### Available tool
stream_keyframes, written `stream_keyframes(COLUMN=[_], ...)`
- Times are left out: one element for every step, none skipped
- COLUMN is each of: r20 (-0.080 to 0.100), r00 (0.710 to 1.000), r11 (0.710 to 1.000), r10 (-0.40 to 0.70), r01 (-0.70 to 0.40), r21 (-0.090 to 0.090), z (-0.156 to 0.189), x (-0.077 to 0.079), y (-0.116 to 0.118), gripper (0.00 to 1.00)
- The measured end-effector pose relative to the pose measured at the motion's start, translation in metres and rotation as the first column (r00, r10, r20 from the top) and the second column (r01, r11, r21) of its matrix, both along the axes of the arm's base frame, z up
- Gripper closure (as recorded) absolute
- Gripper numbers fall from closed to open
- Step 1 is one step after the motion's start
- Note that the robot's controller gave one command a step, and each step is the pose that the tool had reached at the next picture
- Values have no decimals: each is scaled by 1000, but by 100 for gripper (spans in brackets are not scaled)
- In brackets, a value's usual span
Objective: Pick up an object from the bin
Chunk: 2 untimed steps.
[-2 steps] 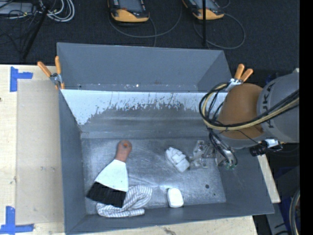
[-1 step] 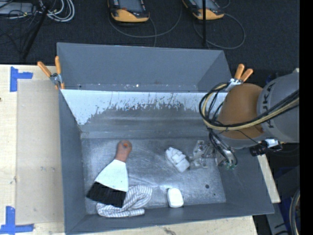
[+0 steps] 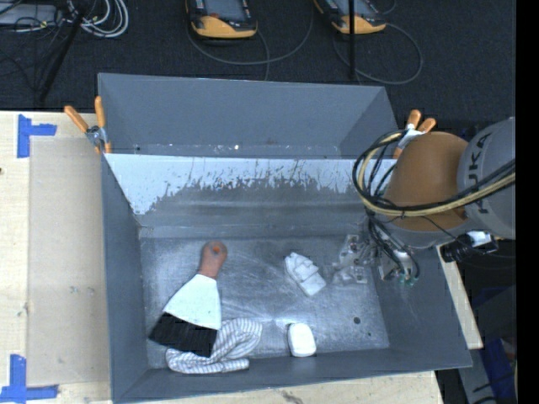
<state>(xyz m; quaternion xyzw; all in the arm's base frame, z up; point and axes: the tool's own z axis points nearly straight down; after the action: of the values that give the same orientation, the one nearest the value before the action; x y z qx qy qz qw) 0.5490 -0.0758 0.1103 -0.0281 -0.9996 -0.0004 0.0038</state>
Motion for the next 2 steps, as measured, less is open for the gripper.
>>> stream_keyframes(r20=[13,6], r00=[1000,1000], r11=[1000,1000], r10=[2,15], r01=[-2,-15], r21=[-2,-1], z=[34,41], x=[13,1], y=[-4,-6], gripper=[100,0])
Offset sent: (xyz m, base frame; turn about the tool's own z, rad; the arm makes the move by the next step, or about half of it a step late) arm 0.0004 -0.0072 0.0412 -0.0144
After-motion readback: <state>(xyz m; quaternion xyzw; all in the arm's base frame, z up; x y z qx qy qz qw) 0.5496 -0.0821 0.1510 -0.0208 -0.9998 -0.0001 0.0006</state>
